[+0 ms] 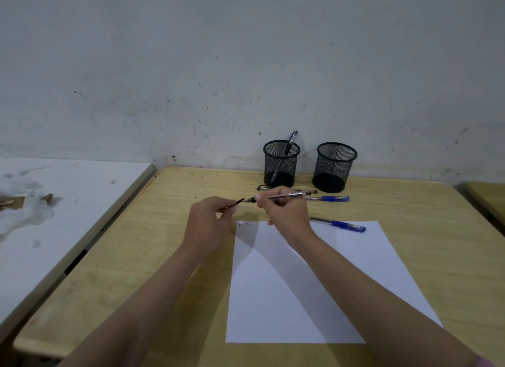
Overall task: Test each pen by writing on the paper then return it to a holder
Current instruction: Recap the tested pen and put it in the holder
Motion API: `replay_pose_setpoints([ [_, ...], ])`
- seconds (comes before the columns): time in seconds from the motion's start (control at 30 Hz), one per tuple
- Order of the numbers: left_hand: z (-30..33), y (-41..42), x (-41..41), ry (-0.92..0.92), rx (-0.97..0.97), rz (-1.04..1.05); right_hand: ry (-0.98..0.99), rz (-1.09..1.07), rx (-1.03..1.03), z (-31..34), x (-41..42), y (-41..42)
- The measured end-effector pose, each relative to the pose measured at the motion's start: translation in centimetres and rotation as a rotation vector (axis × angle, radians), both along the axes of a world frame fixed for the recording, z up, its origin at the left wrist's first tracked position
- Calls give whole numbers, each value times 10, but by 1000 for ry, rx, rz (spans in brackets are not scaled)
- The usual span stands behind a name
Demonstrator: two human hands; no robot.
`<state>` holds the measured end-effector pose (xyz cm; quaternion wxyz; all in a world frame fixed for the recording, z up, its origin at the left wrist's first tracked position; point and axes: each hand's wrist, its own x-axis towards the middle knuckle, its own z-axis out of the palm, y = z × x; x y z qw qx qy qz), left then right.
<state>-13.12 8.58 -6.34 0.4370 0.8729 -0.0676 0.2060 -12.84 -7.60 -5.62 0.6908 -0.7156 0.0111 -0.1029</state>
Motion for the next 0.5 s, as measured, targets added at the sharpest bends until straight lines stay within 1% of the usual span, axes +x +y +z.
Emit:
replay_pose_setpoints([
  [0.1, 9, -4, -8, -46, -90, -56, -29, 16, -8, 5, -5, -4],
  [0.2, 18, -8, -16, -118, -92, -146, -73, 45, -42, 13, -13, -6],
  [0.3, 28, -12, -25, -147, -128, -202, -112, 102, -16, 24, -23, -11],
  [0.4, 38, -14, -34, -127, -200, -208, -125, 177, 23, 34, -33, -17],
  [0.5, 47, -17, -44, -152, -198, -200, -158, 222, 60, 39, -43, -20],
])
